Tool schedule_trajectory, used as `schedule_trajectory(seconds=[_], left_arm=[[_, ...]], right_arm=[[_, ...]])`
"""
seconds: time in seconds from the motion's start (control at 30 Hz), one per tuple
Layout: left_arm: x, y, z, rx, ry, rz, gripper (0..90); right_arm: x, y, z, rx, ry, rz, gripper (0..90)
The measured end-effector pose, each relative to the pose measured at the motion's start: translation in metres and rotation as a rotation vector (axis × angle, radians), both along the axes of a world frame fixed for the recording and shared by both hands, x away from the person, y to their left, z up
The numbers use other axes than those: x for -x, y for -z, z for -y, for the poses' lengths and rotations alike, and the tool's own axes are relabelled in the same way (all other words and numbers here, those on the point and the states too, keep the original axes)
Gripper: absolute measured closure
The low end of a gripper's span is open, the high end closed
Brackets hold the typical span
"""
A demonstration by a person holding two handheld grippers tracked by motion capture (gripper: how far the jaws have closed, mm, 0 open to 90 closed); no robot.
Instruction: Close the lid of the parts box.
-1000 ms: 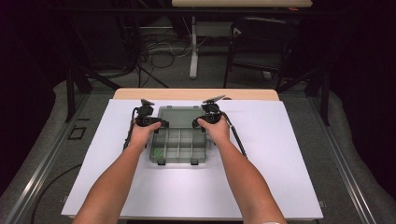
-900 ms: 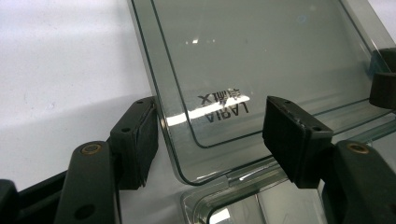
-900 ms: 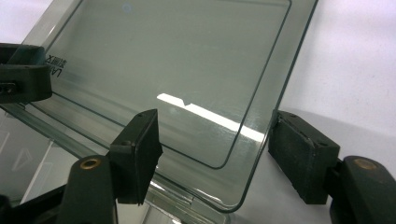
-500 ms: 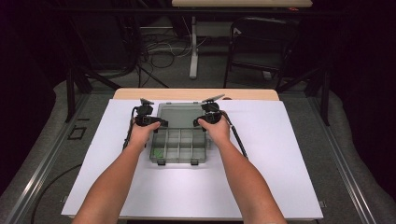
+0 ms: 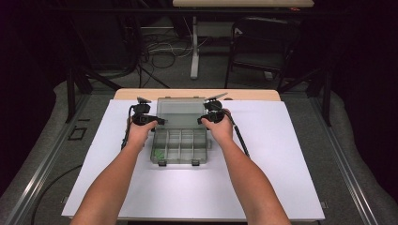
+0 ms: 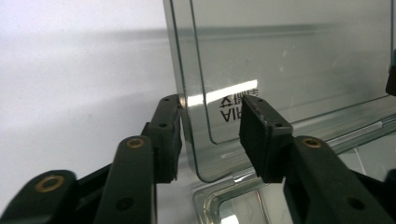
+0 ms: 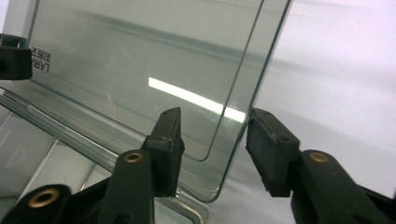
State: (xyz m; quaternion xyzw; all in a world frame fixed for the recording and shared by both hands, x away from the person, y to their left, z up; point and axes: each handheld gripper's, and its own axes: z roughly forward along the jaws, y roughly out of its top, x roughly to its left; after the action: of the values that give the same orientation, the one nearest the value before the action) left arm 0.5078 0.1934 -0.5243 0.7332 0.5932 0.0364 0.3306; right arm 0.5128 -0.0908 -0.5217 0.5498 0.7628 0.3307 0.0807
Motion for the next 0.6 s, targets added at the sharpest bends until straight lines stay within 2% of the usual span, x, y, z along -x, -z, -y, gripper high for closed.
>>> schedule_trajectory(seconds=[0.2, 0.6], left_arm=[[0.001, -0.003, -0.003, -0.002, 0.003, 0.013, 65.0], [0.003, -0.007, -0.011, 0.015, 0.014, 0.027, 74.6]], right_arm=[[0.001, -0.003, 0.002, 0.010, 0.012, 0.015, 64.4], [0.005, -0.008, 0.005, 0.026, -0.007, 0.070, 75.8]])
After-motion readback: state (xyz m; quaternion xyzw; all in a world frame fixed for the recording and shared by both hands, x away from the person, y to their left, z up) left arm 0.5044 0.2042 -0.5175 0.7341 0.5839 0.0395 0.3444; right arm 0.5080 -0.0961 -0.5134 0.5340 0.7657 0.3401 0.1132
